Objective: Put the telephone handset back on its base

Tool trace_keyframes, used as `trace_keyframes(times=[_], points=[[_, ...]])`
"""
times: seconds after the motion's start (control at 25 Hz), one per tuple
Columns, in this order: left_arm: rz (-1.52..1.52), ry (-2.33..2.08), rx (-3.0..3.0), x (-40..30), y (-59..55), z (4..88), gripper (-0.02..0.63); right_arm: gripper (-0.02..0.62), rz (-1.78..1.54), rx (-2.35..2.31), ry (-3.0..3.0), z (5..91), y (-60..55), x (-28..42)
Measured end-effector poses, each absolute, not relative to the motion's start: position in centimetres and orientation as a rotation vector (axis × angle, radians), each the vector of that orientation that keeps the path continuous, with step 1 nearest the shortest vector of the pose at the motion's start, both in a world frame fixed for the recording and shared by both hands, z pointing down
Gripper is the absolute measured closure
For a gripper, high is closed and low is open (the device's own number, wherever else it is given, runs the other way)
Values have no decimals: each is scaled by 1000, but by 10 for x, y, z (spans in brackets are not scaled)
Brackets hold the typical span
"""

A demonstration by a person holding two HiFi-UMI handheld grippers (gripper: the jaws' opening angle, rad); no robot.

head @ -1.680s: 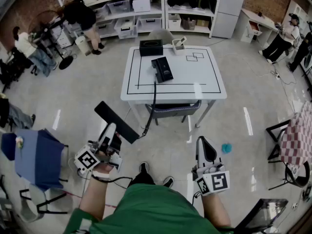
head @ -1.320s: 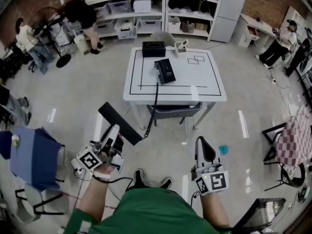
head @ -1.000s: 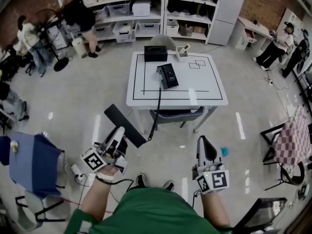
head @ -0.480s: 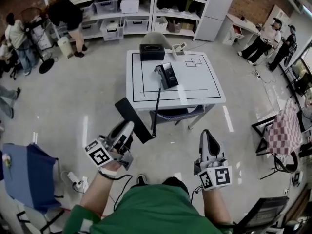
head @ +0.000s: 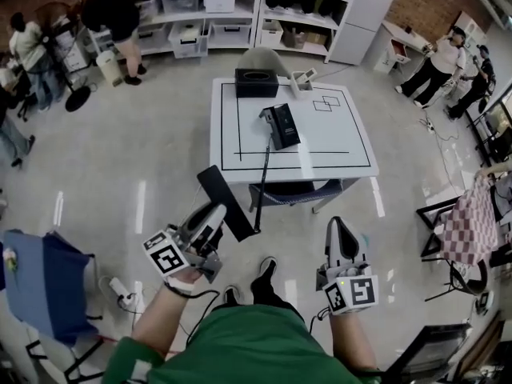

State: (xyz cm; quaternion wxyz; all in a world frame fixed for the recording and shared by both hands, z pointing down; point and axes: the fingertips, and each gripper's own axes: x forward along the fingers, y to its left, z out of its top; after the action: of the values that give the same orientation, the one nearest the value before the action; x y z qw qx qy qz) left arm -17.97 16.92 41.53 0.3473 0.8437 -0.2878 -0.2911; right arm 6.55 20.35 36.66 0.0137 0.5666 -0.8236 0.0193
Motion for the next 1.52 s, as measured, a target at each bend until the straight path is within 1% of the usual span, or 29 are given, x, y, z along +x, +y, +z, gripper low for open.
trace_keyframes(times=[0.2,0.48,0.84,1.28,1.52], points=[[-740,-786,2198,-166,132,412,523,575,94,1716,-2626,375,153,77],[-725,-819,2199,-126,73,408,523,575,145,1641,-2695,383,85,105],[-699,-873,2173,-90,29,412,523,575,164,1568,-2770,381,26,135],[-662,-890,2163,-74,-19,424,523,575,218,1553,-2769,392,-19,149],[-652,-850,2113,-78,-68,451,523,575,232,1605,-2703,401,-51,149]])
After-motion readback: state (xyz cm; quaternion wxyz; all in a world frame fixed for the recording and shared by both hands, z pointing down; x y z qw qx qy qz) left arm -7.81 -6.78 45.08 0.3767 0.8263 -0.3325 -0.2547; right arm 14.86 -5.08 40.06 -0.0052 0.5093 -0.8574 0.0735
